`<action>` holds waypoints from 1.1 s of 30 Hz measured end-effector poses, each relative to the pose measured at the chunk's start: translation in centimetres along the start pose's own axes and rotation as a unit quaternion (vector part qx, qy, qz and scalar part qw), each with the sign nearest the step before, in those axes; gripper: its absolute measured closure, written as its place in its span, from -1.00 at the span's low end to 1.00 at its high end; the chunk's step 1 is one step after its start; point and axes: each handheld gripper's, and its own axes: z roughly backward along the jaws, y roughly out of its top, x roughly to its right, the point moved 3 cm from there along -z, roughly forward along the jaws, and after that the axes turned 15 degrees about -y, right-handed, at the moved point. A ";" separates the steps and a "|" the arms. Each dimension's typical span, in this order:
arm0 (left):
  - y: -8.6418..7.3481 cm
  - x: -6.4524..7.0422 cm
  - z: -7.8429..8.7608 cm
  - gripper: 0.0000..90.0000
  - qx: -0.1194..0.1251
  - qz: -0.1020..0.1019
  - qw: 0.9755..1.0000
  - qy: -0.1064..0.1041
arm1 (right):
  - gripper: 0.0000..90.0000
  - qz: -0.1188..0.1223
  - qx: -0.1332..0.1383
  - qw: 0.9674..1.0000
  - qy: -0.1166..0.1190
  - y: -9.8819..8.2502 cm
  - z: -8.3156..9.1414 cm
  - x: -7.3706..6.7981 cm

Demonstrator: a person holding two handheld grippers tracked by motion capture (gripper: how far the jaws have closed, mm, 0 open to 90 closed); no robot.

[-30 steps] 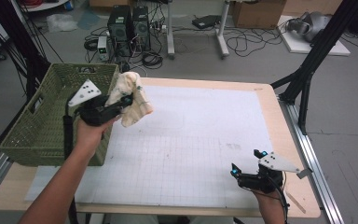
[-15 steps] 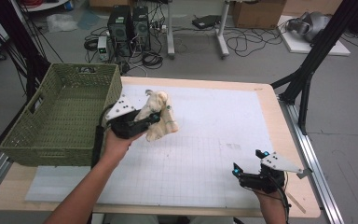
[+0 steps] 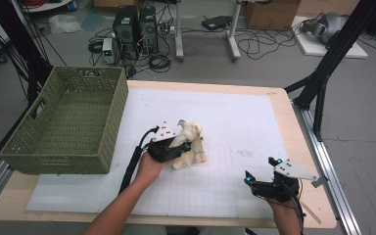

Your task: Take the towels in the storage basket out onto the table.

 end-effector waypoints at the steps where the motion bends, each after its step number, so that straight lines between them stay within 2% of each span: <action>1: -0.2 -0.1 -0.3 0.62 -0.004 0.003 1.000 0.000 | -0.90 0.000 0.000 1.000 0.000 0.0 0.0 0.0; 4: -0.6 -0.4 -1.1 0.60 -0.005 0.023 1.000 -0.006 | -0.90 0.003 0.001 1.000 -0.001 0.1 0.1 0.0; 7: -1.3 -0.8 -1.8 0.51 -0.032 0.033 0.999 0.006 | -0.90 -0.002 0.001 1.000 -0.001 0.0 0.0 0.1; 9: -1.8 -1.3 -2.0 0.29 -0.050 0.045 0.998 0.009 | -0.90 -0.001 -0.003 1.000 0.000 -0.1 -0.1 0.0; 10: -1.8 -1.4 -2.0 0.12 -0.046 0.053 0.997 0.010 | -0.90 0.001 -0.003 1.000 0.001 -0.1 -0.2 0.0; 11: -1.7 -1.4 -2.0 0.12 -0.046 0.053 0.997 0.013 | -0.90 0.001 -0.003 1.000 0.001 -0.1 -0.2 0.0; 15: -1.7 -1.6 -1.5 -0.36 -0.061 0.050 0.996 0.035 | -0.90 0.002 -0.003 1.000 0.000 -0.1 -0.3 0.0; 18: -1.3 -1.6 -0.1 -0.49 -0.042 0.050 0.997 0.044 | -0.90 0.001 -0.004 1.000 -0.001 -0.1 -0.2 0.1; 21: -1.0 -1.5 1.7 -0.52 -0.017 0.049 0.997 0.055 | -0.90 -0.002 -0.005 1.000 -0.002 -0.2 -0.1 0.3; 23: -0.9 -1.5 3.0 -0.54 -0.005 0.040 0.998 0.053 | -0.90 -0.005 -0.004 1.000 -0.005 -0.2 -0.2 0.3; 26: -0.7 -1.3 5.0 -0.54 0.020 0.029 0.998 0.060 | -0.90 -0.002 -0.001 1.000 -0.005 -0.1 0.0 0.2; 30: -1.3 -1.0 7.3 -0.56 0.033 0.018 0.997 0.062 | -0.90 -0.002 0.000 1.000 -0.006 -0.1 -0.2 0.3; 32: -1.8 -0.9 8.2 -0.56 0.040 0.013 0.996 0.074 | -0.90 -0.002 -0.002 1.000 -0.007 -0.1 -0.2 0.3; 33: -2.0 -0.8 8.6 -0.55 0.046 0.015 0.997 0.067 | -0.90 -0.003 -0.002 1.000 -0.008 -0.1 -0.2 0.2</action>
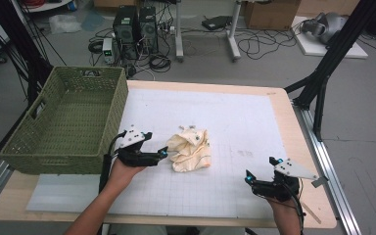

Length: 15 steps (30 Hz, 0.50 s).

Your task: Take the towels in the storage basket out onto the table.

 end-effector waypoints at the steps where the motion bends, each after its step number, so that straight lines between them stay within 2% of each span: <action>1: -0.1 0.1 0.4 -0.54 0.005 0.002 1.000 -0.006 | -0.90 -0.001 -0.003 1.000 0.000 0.0 0.0 -0.1; 5: -0.2 0.3 1.4 -0.56 0.021 -0.011 1.000 -0.015 | -0.90 0.006 0.001 1.000 0.002 0.1 -0.2 0.0; 10: 0.0 0.0 2.4 -0.57 0.046 -0.011 0.999 0.005 | -0.90 0.011 0.000 1.000 0.002 0.2 -0.2 -0.3; 11: 0.1 0.0 2.5 -0.57 0.045 -0.007 0.999 0.002 | -0.90 0.013 0.000 1.000 0.001 0.2 -0.2 -0.4; 15: -0.1 0.2 2.5 -0.57 0.044 -0.013 0.999 -0.004 | -0.90 0.010 -0.002 1.000 0.000 0.2 -0.2 -0.3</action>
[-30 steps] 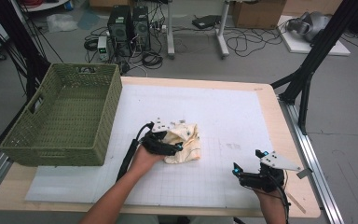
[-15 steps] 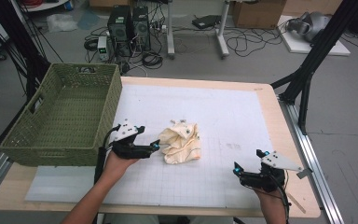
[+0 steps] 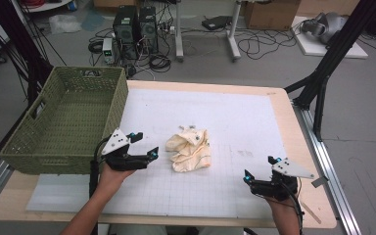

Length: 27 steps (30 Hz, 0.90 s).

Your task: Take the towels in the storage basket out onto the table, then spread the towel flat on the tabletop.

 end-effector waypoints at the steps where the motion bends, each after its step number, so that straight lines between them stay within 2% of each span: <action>1: -0.1 0.0 -0.1 -0.57 -0.004 -0.002 1.000 0.001 | -0.90 0.002 0.002 1.000 -0.001 0.0 0.0 0.1; 7: -0.2 0.0 0.0 -0.56 -0.005 -0.007 1.000 0.004 | -0.90 -0.003 0.001 1.000 -0.007 0.0 -0.1 0.3; 10: -0.1 -0.1 0.3 -0.56 -0.006 -0.003 1.000 0.015 | -0.90 0.008 -0.001 1.000 -0.006 0.0 -0.2 0.2; 12: 0.0 -0.1 0.5 -0.55 -0.004 -0.008 1.000 0.013 | -0.90 0.010 0.003 1.000 -0.007 0.2 -0.1 0.2; 16: 0.0 -0.2 0.8 -0.55 -0.001 -0.002 1.000 0.019 | -0.90 0.002 0.002 1.000 -0.008 0.2 -0.3 0.3; 19: 0.0 -0.1 0.9 -0.55 0.000 -0.002 1.000 0.018 | -0.90 0.007 0.005 1.000 -0.009 0.3 -0.2 0.2; 27: 0.2 -0.1 1.1 -0.55 0.004 0.001 1.000 0.016 | -0.90 0.000 0.006 1.000 -0.010 0.3 -0.2 0.3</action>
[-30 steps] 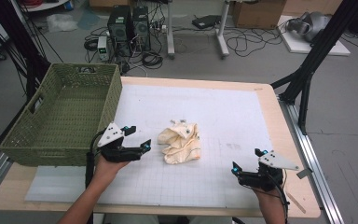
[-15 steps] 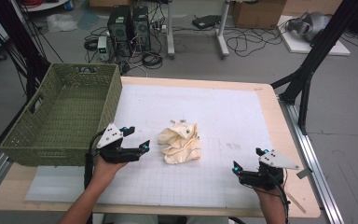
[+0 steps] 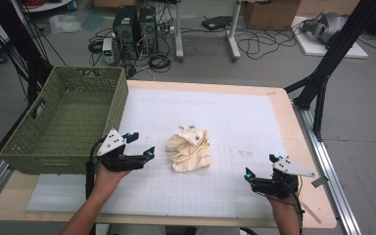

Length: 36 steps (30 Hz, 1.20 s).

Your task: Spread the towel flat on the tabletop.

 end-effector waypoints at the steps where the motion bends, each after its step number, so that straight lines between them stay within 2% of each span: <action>1: 0.1 0.0 0.0 -0.55 0.001 0.002 1.000 -0.003 | -0.90 0.000 -0.001 1.000 0.000 0.0 0.0 0.0; 4: 0.5 -0.2 -0.4 -0.54 0.009 0.017 0.999 -0.030 | -0.90 -0.001 -0.004 1.000 0.000 -0.1 0.0 0.0; 5: 0.8 -0.3 -0.6 -0.53 0.008 0.016 0.999 -0.034 | -0.90 -0.001 -0.004 1.000 0.000 -0.1 -0.1 0.0; 9: 2.1 -0.7 -1.8 -0.51 0.029 0.038 0.998 -0.034 | -0.90 -0.001 -0.012 1.000 0.002 -0.2 -0.3 -0.1; 12: 3.0 -0.5 -2.8 -0.50 0.035 0.030 0.998 -0.041 | -0.90 0.003 -0.009 1.000 0.002 -0.2 0.0 -0.2; 14: 3.4 -0.3 -3.6 -0.47 0.027 0.029 0.998 -0.053 | -0.90 0.002 -0.013 1.000 0.004 -0.3 0.0 -0.1; 20: 4.0 0.2 -6.6 -0.34 -0.012 0.023 0.997 -0.072 | -0.90 -0.005 -0.015 1.000 0.007 -0.4 -0.1 0.0; 24: 3.9 0.7 -8.5 -0.30 -0.044 0.007 0.995 -0.085 | -0.89 -0.002 -0.016 1.000 0.009 -0.3 -0.4 -0.1; 27: 3.5 0.9 -10.0 -0.30 -0.067 0.003 0.994 -0.091 | -0.89 0.000 -0.015 1.000 0.010 -0.3 -0.4 -0.1; 28: 3.2 1.0 -10.5 -0.29 -0.077 0.004 0.992 -0.097 | -0.89 -0.001 -0.015 1.000 0.011 -0.3 -0.5 -0.1; 29: 3.0 1.0 -11.0 -0.25 -0.089 0.005 0.991 -0.100 | -0.89 -0.001 -0.016 1.000 0.012 -0.3 -0.5 0.0; 32: 2.2 1.0 -12.3 0.04 -0.110 -0.010 0.990 -0.087 | -0.89 0.002 -0.015 1.000 0.013 -0.3 -0.4 -0.1; 34: 1.7 0.8 -12.8 0.31 -0.125 -0.021 0.989 -0.070 | -0.89 0.001 -0.015 1.000 0.014 -0.3 -0.3 -0.1; 36: 1.3 0.5 -13.0 0.66 -0.143 -0.023 0.988 -0.057 | -0.89 0.001 -0.016 1.000 0.014 -0.3 -0.4 -0.1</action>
